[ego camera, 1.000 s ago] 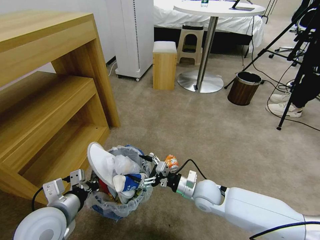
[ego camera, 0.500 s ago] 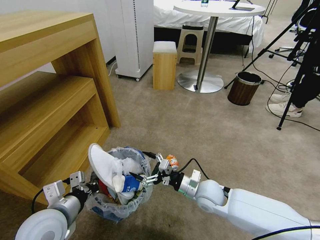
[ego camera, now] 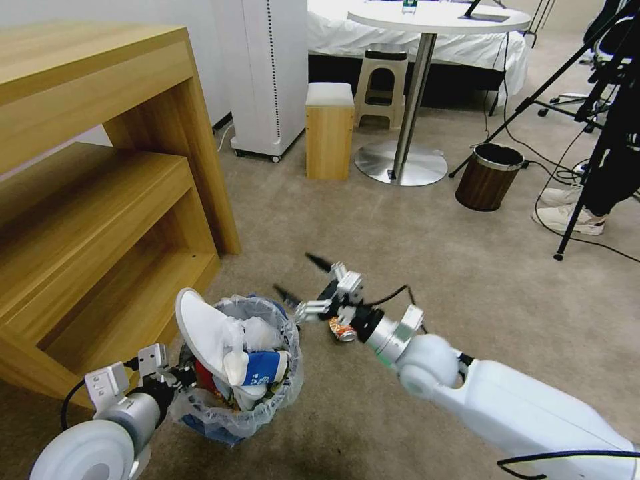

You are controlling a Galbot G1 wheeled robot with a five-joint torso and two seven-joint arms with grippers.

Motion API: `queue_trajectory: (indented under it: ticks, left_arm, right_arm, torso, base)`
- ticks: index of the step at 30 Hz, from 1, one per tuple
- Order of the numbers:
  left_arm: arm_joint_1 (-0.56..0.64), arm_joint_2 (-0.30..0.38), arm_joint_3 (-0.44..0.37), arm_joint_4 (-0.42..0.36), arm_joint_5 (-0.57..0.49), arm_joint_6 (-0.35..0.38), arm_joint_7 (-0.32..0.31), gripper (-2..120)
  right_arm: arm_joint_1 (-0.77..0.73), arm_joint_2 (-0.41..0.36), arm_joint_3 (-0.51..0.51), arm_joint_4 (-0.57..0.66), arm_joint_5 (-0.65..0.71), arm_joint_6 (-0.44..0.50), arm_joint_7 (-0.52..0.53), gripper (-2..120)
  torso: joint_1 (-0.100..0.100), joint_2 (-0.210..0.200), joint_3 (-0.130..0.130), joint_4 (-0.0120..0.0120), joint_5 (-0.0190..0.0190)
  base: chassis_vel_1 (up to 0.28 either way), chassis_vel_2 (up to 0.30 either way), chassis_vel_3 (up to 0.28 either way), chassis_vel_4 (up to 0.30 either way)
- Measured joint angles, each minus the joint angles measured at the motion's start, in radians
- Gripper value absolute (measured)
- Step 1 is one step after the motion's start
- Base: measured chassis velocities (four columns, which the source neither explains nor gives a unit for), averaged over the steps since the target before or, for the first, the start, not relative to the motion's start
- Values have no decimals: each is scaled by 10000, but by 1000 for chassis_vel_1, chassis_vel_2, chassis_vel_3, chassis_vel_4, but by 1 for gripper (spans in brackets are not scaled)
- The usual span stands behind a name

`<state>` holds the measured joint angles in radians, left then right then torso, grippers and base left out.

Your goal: Pick up the trash bin and place the garbage on the floor into it.

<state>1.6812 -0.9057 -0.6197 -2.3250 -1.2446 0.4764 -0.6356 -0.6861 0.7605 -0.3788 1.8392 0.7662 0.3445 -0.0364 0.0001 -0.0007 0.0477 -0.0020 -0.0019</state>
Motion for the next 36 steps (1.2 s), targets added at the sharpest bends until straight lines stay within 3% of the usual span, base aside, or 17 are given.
queue_trajectory:
  ticks: [4,11,23,33,36]
  left_arm:
    - [-116,-129,92,72,97,1,98,0]
    - [-203,-233,168,128,186,-1,226,0]
    - [-116,-392,149,160,372,-27,498,0]
    - [-176,-239,180,188,401,-67,615,0]
    - [-186,-302,229,196,437,-70,646,0]
  right_arm:
    - [-1162,-706,1269,-395,-271,-285,517,100]
    - [-2422,-1281,2229,-1303,-1656,-503,845,100]
    - [-2339,-525,1605,-3721,-2835,-698,873,100]
    - [-2078,-571,1576,-4321,-3161,-1000,718,100]
    - [-1481,-478,1083,-4913,-3087,-920,324,100]
  torso:
    - [-1,0,-1,-1,-1]
    - [0,0,0,-4,-3]
    - [-1,0,0,0,-4]
    - [0,0,0,-3,-3]
    - [0,-1,1,-3,3]
  base:
    - [0,0,0,0]
    - [0,0,0,0]
    - [0,0,0,0]
    - [0,0,0,0]
    - [0,0,0,0]
